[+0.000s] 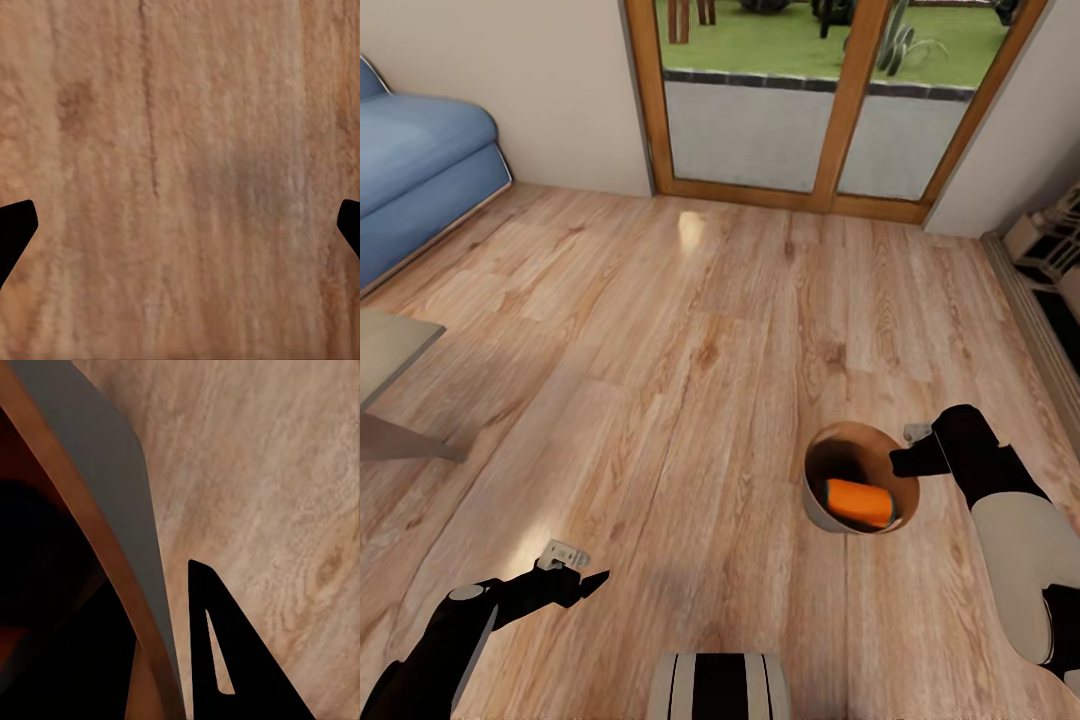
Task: Put the three can of soda from the living room inside the tash can in the kitchen.
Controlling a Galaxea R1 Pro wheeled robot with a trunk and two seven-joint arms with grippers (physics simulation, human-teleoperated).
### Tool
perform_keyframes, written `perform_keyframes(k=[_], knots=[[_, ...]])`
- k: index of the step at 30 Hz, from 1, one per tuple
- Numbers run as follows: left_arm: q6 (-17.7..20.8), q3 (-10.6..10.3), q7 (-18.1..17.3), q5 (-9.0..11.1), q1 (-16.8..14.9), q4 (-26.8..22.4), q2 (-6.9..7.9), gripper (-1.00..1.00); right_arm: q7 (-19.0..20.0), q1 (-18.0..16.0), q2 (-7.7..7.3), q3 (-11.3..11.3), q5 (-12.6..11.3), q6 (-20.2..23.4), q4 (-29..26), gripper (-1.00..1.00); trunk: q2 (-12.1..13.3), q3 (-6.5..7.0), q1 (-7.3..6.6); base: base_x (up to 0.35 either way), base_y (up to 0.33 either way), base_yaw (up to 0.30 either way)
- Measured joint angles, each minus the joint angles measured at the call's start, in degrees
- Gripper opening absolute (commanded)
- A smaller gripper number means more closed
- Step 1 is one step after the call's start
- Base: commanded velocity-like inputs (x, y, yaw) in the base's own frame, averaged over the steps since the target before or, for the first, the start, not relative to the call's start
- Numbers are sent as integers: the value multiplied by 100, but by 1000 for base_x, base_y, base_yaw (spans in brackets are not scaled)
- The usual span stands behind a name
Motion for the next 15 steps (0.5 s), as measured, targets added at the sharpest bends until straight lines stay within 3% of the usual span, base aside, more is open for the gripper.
perform_keyframes(k=[8,15], knots=[[1,3,0,-7,3,12,1,100,-5,-8,-7,11,1,22,-27,-100,-12,-175,17,0,0,0],[-73,3,0,-14,5,14,1,100,-13,-8,-8,10,-11,25,-25,-100,-12,-176,17,0,0,0]])
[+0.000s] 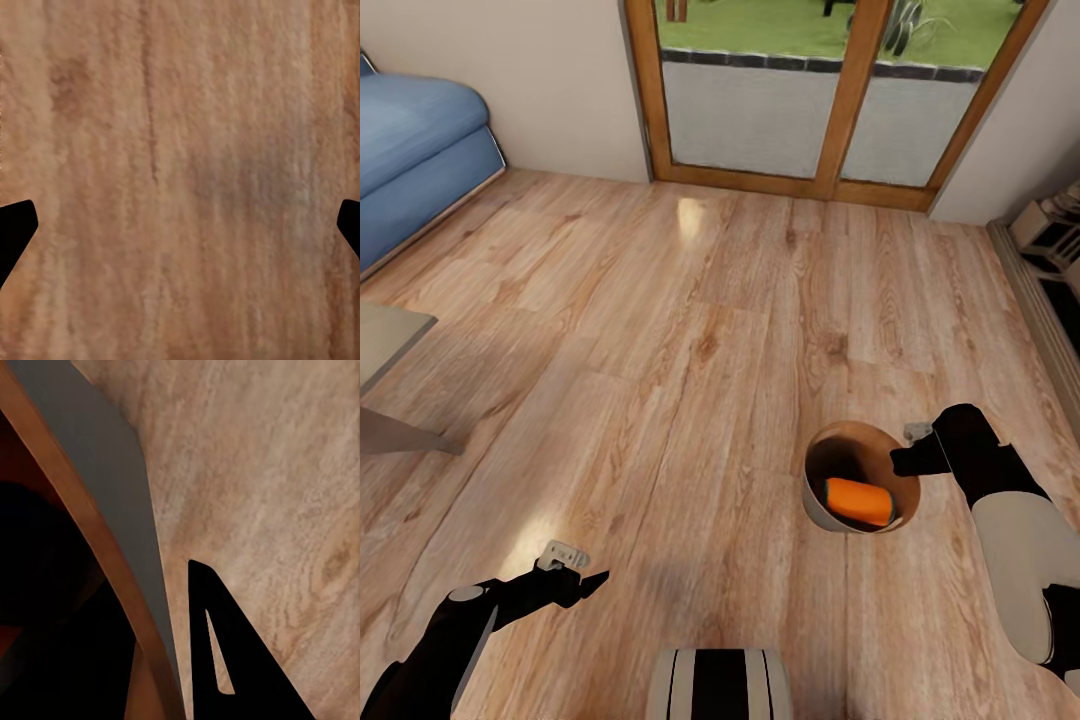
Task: Put the three can of soda from the living room inside the tash can in the kitchen.
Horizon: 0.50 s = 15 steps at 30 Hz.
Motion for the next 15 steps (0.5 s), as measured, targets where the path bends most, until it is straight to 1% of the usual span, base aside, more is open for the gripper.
perform_keyframes(k=[1,3,4,6,15], knots=[[-3,-2,0,0,-1,0,0,100,0,-1,1,0,2,0,0,-100,0,0,0,0,0,0],[-9,-2,0,-2,0,1,0,100,13,0,-118,5,-251,1,36,-100,-3,-43,5,0,0,0],[-10,-3,0,-2,1,0,0,100,58,2,-165,4,-315,1,37,-100,-4,-65,7,0,0,0],[-12,-6,0,-5,2,0,0,100,187,-1,-226,3,-320,1,-5,-100,-7,-110,12,0,0,0],[-13,-8,0,-2,2,0,0,100,191,-1,-220,0,-301,1,-12,-100,-7,-110,11,0,0,0]])
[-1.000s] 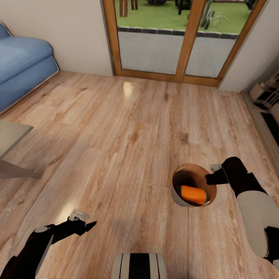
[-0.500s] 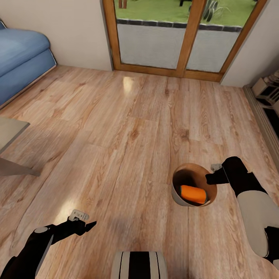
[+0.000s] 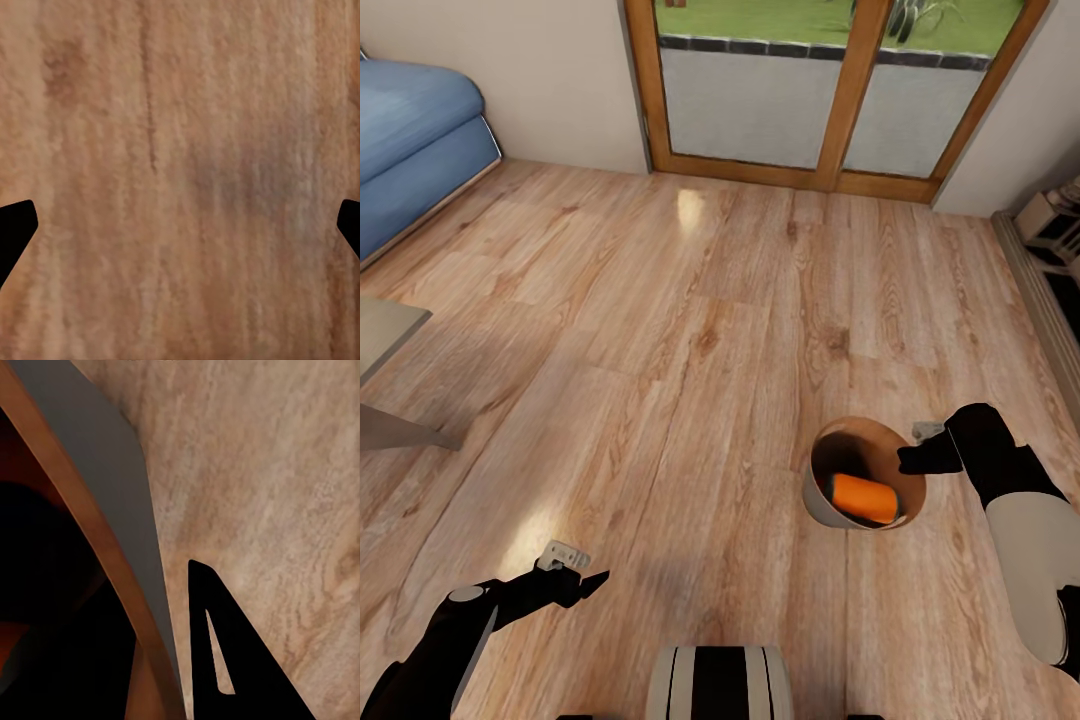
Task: Put the three can of soda from the living room inside the tash can in the kitchen.
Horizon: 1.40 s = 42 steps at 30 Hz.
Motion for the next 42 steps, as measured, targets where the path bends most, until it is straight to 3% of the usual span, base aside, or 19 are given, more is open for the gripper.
perform_keyframes(k=[7,8,9,10,42], knots=[[0,0,0,0,2,0,0,100,1,1,0,-2,0,0,0,-100,0,0,0,0,0,0],[0,0,0,0,3,0,0,100,1,0,0,-3,1,0,1,100,0,0,0,0,0,0],[-1,-3,0,-1,-2,3,-1,100,-197,6,200,-17,348,-38,42,100,1,-1,4,0,0,0],[-1,-3,0,-1,-1,3,-1,100,-193,5,217,-22,240,0,43,100,1,-1,4,0,0,0],[-10,-3,0,-1,0,3,-1,100,-199,11,220,-19,253,-2,43,100,1,-1,4,0,0,0]])
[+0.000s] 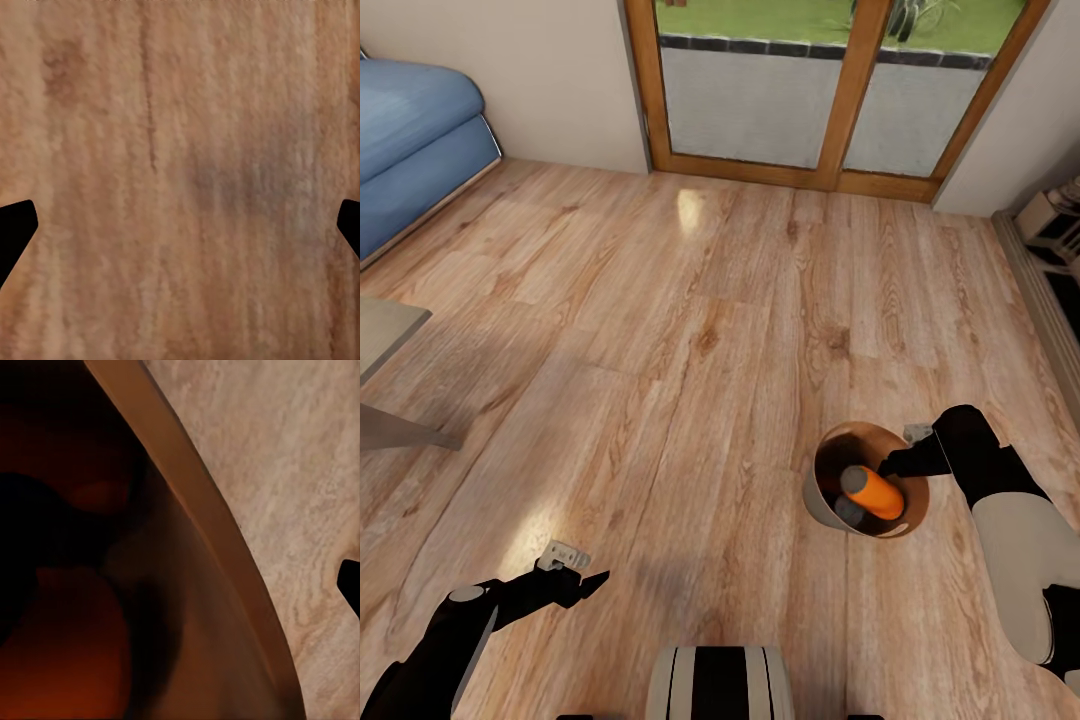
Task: Put the three can of soda from the living room inside the tash can in the kitchen.
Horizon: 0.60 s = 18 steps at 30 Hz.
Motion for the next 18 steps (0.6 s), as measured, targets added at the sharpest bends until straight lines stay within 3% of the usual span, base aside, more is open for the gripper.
perform_keyframes(k=[18], knots=[[0,0,0,-8,1,0,-74,100,6,1,8,1,3,2,0,100,0,0,0,0,0,0]])
